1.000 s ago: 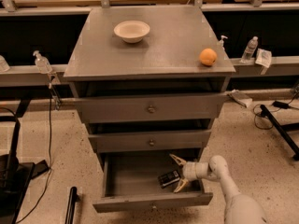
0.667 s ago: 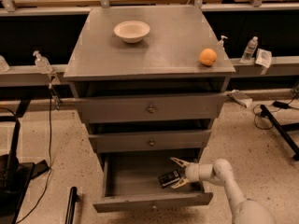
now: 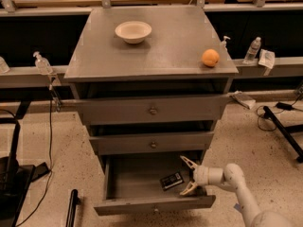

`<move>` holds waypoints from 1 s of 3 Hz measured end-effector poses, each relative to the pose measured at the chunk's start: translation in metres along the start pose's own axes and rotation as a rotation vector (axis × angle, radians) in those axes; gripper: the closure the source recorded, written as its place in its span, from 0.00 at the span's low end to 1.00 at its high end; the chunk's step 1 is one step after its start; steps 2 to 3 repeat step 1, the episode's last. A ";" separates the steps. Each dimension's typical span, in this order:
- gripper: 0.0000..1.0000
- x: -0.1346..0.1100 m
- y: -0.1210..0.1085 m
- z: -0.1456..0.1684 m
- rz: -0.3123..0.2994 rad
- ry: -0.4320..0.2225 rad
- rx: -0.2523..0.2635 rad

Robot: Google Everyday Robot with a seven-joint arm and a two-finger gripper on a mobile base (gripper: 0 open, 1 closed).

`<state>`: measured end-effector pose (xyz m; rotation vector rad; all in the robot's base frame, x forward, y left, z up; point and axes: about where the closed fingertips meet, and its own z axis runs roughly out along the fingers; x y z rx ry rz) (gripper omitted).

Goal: Place rxbar chocolate into bottom drawer

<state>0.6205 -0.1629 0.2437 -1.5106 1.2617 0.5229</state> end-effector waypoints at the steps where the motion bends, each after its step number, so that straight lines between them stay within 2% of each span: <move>1: 0.00 -0.002 0.002 -0.002 0.008 -0.004 0.001; 3: 0.00 -0.002 0.002 -0.002 0.008 -0.004 0.001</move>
Offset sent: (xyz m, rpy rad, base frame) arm 0.0000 0.0000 0.0000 0.0000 0.0000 0.0000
